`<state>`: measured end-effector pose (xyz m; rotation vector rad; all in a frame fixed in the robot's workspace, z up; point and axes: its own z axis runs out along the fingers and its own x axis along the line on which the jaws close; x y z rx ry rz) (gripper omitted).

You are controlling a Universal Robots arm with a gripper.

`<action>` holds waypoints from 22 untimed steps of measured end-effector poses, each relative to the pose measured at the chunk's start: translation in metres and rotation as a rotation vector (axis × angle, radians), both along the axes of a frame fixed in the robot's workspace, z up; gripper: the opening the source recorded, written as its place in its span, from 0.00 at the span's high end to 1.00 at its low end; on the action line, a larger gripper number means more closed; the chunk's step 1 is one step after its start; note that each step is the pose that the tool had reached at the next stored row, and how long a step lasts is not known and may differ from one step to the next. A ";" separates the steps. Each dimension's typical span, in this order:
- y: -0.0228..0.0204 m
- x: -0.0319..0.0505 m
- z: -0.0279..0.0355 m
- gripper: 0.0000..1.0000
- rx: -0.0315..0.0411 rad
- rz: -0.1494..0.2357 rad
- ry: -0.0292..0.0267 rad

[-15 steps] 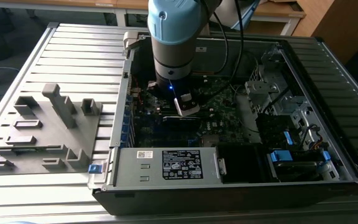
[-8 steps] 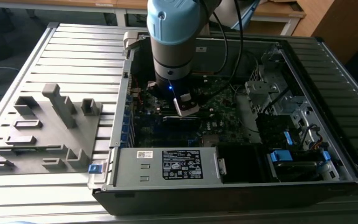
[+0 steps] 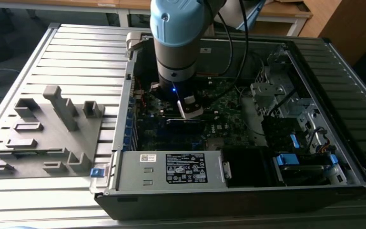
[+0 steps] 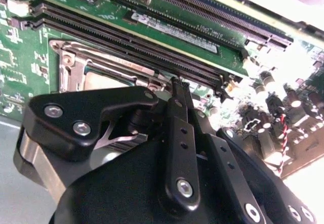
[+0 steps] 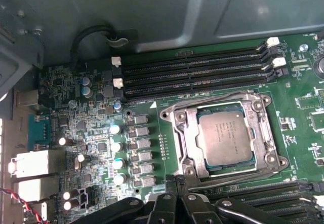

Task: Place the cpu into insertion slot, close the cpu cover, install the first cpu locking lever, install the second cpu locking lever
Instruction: 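Install the second cpu locking lever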

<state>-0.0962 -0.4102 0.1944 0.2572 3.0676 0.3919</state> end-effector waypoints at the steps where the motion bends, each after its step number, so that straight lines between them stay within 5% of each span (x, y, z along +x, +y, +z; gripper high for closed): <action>1: 0.0000 0.0000 0.0000 0.89 0.0002 0.000 0.0001; 12: 0.0000 -0.0018 -0.0024 0.89 -0.0011 0.000 0.0002; 19: 0.0000 -0.0019 -0.0024 0.89 -0.0204 0.000 0.0002; 22: -0.0001 -0.0019 -0.0024 0.89 -0.0227 0.000 0.0003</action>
